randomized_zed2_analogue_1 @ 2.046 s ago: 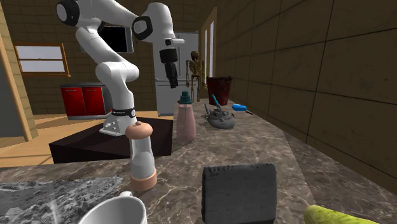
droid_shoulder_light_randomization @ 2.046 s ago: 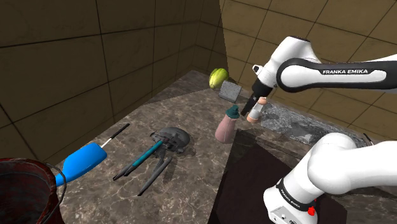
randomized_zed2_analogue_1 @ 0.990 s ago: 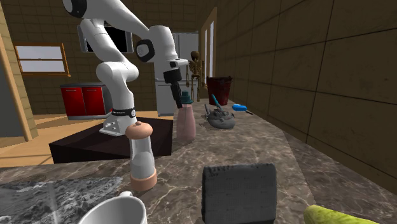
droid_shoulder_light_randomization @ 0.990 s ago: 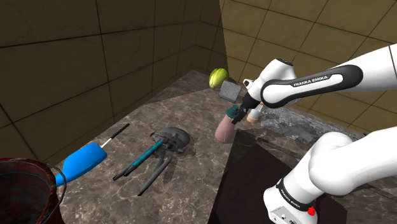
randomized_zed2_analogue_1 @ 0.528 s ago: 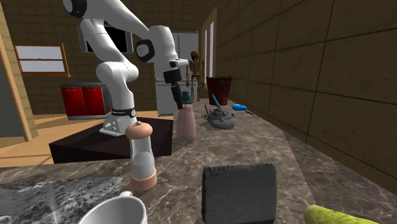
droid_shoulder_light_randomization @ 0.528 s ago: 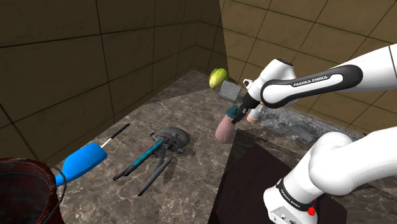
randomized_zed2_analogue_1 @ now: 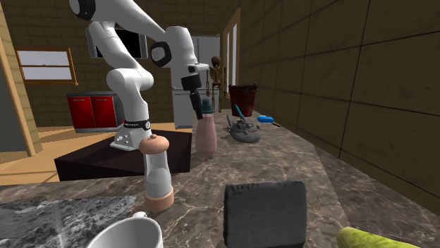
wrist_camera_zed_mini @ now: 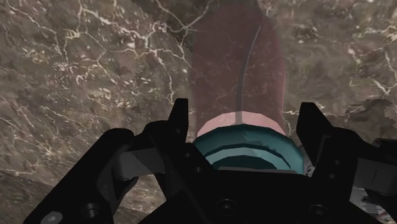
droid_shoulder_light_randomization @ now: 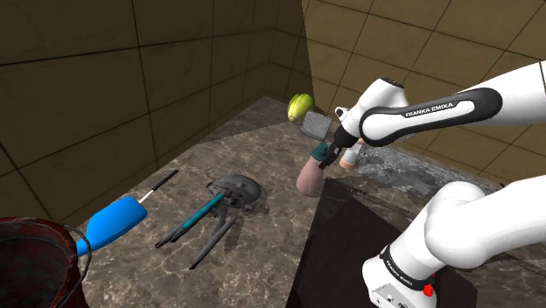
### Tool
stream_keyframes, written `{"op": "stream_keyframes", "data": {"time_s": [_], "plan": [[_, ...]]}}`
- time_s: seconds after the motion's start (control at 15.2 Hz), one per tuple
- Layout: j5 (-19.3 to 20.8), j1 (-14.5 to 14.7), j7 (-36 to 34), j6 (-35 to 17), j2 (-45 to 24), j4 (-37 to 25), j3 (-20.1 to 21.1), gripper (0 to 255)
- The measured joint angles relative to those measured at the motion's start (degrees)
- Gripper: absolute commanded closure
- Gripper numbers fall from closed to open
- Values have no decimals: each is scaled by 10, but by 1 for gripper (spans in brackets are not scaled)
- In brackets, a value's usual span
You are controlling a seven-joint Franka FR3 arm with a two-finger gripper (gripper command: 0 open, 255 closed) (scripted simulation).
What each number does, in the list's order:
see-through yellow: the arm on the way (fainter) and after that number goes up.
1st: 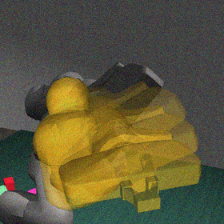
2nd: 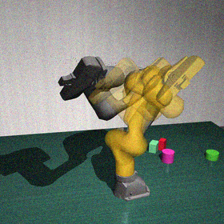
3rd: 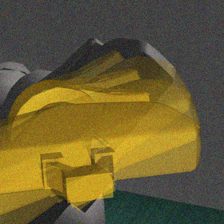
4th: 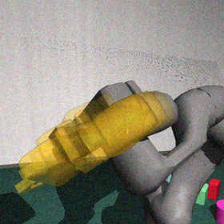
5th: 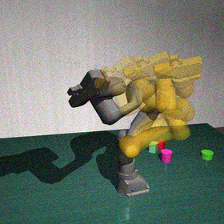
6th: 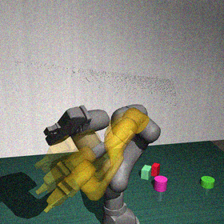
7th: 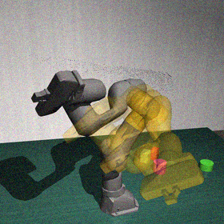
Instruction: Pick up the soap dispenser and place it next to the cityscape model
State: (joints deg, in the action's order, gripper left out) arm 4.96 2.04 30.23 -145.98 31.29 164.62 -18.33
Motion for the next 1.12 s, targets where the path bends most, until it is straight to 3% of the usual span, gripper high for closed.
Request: {"op": "stream_keyframes", "data": {"time_s": [1.12], "plan": [[-1,-7,-21,167,88,-80,31,255]]}}
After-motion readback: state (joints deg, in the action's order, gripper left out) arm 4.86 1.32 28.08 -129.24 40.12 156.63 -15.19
